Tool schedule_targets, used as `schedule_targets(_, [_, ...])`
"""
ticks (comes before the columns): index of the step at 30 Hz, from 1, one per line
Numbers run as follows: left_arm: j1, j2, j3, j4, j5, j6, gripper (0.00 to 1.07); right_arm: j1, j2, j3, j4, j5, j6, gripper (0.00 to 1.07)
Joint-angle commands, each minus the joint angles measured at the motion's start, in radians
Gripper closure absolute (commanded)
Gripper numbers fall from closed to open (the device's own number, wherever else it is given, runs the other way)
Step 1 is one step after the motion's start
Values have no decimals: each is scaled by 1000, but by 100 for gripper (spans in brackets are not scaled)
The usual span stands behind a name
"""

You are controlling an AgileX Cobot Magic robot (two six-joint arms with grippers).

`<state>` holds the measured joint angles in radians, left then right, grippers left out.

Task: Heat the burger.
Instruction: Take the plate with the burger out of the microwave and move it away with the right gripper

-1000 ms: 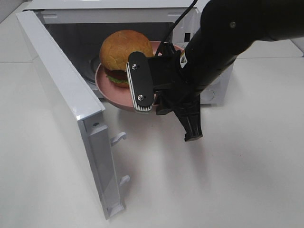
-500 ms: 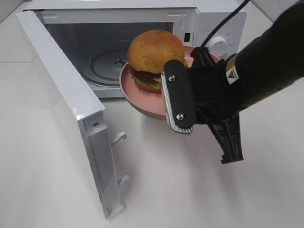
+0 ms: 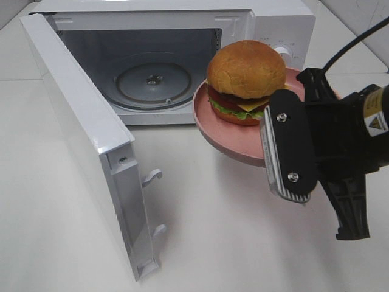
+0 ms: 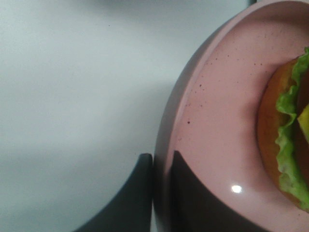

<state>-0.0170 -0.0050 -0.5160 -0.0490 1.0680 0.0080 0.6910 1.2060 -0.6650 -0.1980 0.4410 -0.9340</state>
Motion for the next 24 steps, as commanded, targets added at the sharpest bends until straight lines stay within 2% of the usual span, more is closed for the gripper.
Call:
schedule_targets(1, [1, -4, -2, -2, 4, -8, 6, -4, -54, 20, -32, -58, 17, 106])
schedule_targets(8, [1, -4, -2, -2, 4, -8, 6, -11, -154, 110, -105, -42, 108, 106])
schedule_targets(17, [1, -4, -2, -2, 4, -8, 6, -11, -218, 149, -226, 40, 273, 105])
schedule_targets(19, [1, -4, -2, -2, 4, -8, 6, -47, -230, 163, -286, 46, 356, 105])
schedule_targets(24, [1, -4, -2, -2, 4, -8, 6, -88, -233, 164, -327, 47, 417, 105])
